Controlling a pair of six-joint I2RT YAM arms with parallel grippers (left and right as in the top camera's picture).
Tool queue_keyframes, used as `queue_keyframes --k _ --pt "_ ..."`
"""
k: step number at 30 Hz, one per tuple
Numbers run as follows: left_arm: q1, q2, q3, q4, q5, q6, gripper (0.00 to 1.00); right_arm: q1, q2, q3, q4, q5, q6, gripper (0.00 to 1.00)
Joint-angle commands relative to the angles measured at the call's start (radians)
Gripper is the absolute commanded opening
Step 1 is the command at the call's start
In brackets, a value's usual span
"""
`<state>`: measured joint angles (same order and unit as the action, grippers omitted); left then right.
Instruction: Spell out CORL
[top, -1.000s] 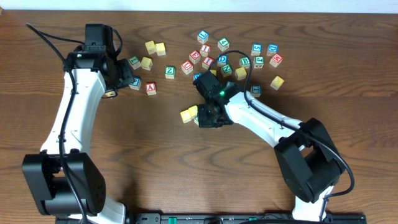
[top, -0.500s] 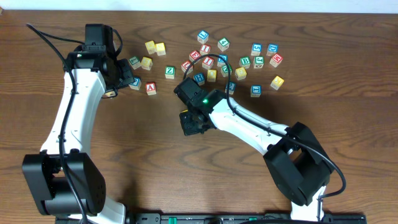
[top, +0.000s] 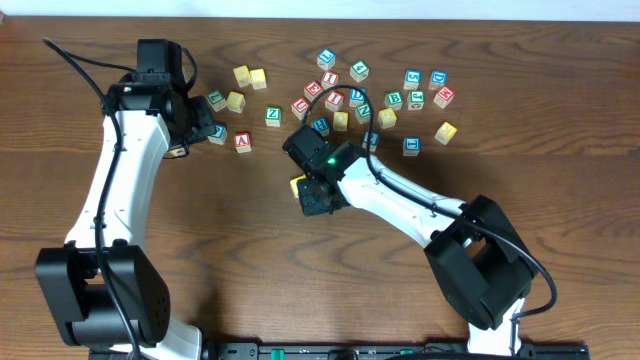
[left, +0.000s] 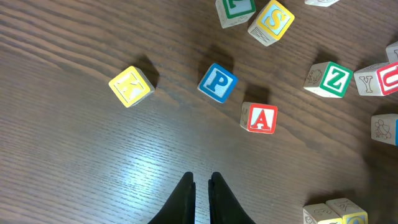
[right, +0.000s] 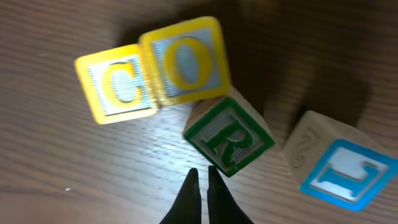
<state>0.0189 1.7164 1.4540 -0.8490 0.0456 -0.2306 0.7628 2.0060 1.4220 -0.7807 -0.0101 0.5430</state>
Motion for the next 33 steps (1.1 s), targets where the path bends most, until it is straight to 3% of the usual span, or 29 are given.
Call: queue_keyframes --k 1,33 --pt "0.004 0.002 0.005 -0.004 -0.012 0.012 0.09 -0.022 0.011 0.005 -0.004 0.034 0.027 0.01" --pt "0.004 0.002 0.005 -0.007 -0.012 0.012 0.09 -0.077 0.027 0.010 0.021 0.079 0.062 0.01"
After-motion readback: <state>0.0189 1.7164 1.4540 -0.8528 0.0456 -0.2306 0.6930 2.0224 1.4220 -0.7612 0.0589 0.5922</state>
